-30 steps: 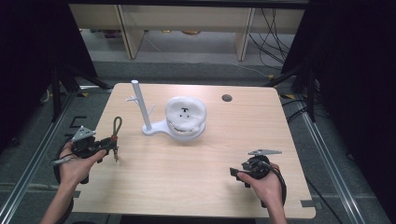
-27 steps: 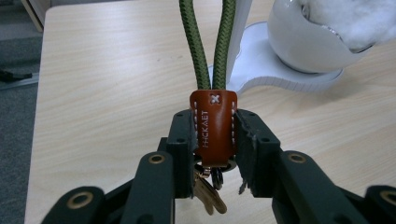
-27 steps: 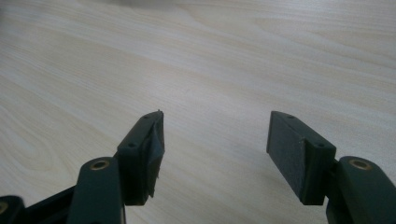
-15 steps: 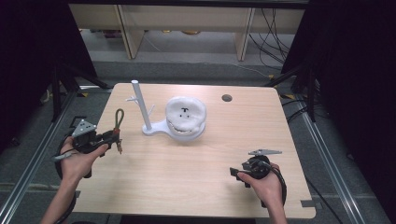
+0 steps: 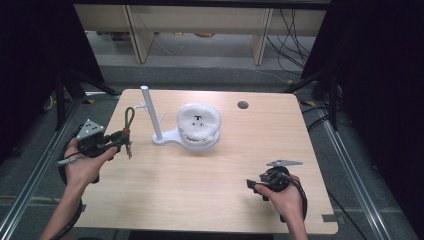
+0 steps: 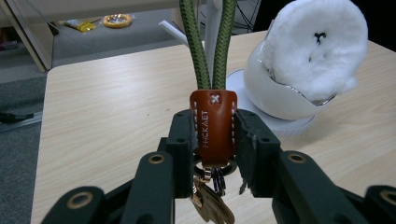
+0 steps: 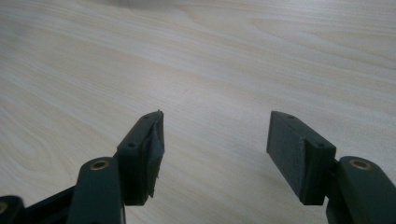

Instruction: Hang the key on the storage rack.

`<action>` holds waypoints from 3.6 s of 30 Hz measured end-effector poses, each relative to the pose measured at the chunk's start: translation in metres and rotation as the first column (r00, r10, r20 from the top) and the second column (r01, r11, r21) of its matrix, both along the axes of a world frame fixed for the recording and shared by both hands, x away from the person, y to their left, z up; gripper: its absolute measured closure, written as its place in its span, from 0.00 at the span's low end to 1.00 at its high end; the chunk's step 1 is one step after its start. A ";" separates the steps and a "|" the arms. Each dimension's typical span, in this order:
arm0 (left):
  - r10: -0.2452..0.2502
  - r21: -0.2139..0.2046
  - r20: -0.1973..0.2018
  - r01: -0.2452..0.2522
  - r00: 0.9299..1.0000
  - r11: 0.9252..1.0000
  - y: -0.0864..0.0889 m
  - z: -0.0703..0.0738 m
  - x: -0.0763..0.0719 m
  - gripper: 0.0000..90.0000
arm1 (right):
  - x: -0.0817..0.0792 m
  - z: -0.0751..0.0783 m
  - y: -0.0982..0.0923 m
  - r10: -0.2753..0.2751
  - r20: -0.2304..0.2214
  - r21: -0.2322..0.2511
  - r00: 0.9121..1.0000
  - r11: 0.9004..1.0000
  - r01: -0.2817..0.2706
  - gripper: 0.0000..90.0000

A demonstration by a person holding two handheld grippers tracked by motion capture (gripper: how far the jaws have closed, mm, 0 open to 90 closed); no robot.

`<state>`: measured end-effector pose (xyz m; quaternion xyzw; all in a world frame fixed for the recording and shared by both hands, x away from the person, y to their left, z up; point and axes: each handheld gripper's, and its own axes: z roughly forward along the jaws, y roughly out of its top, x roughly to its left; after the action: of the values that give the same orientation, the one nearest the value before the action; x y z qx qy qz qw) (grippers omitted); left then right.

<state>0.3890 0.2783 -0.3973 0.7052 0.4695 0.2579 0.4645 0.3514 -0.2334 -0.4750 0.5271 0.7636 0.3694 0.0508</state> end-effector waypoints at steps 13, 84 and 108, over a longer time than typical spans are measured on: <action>-0.009 -0.003 0.024 0.009 1.000 1.000 -0.003 0.011 0.002 0.76 | 0.000 0.000 0.000 -0.001 0.000 0.000 1.000 1.000 0.001 0.42; 0.005 -0.027 -0.051 -0.007 0.999 1.000 -0.032 -0.028 0.051 0.74 | -0.001 -0.001 -0.003 -0.002 0.003 0.002 1.000 1.000 0.002 0.41; 0.017 0.006 -0.030 -0.017 0.999 1.000 -0.042 -0.038 0.064 0.67 | -0.001 -0.002 -0.003 -0.008 0.006 0.004 1.000 1.000 0.008 0.41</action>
<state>0.4530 0.2359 -0.4354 0.7063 0.4818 0.2523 0.4531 0.3505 -0.2360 -0.4771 0.5290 0.7607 0.3722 0.0533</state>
